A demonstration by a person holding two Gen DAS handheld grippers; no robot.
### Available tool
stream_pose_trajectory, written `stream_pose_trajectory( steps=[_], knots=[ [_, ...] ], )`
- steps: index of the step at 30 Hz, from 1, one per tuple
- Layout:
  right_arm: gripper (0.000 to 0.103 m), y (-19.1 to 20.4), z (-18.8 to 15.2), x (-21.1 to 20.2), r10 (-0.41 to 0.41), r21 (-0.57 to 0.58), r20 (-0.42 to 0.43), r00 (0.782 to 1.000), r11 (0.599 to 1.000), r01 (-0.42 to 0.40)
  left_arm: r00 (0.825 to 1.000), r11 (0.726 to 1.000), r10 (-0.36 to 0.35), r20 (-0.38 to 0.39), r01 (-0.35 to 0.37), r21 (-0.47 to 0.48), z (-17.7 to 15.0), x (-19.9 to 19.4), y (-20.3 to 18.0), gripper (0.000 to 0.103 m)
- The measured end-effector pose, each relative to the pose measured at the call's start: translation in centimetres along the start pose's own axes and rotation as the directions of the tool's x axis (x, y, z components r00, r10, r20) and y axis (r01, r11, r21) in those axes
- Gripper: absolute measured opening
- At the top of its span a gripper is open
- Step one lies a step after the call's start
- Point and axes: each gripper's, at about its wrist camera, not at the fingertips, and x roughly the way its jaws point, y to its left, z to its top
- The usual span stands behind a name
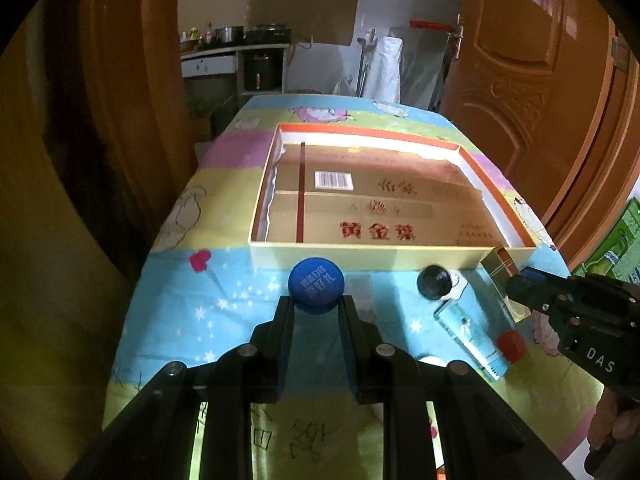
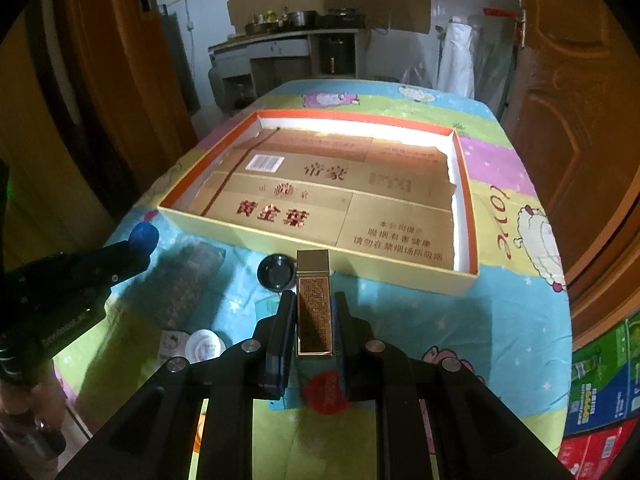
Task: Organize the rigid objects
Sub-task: 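Carry the blue cap and gold lighter over the cardboard tray with both tools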
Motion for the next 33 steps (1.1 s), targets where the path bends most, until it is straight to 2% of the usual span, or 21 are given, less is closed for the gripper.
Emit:
stream_pose_trajectory(
  steps=[7, 14, 22, 33],
  knots=[
    [0.018, -0.7, 1.0, -0.7, 0.001, 0.022, 0.030, 1.000, 1.000, -0.002, 1.000, 0.999, 0.001, 0.029, -0.002, 0.033, 2.4, -0.3, -1.5, 0.023],
    [0.018, -1.2, 2.9, -1.2, 0.002, 0.035, 0.068, 0.998, 0.999, -0.004, 0.999, 0.999, -0.030, 0.036, 0.029, 0.046, 5.2, 0.2, -2.8, 0.023],
    [0.018, -2.2, 5.7, -0.9, -0.002, 0.062, 0.104, 0.995, 0.998, -0.004, 1.000, 0.999, -0.018, 0.025, 0.017, 0.030, 8.1, 2.0, -3.5, 0.023],
    [0.018, -3.3, 9.1, 1.1, -0.004, 0.095, 0.108, 0.994, 0.995, -0.006, 1.000, 0.999, -0.014, 0.002, 0.014, 0.033, 11.2, 5.4, -3.5, 0.023]
  ],
)
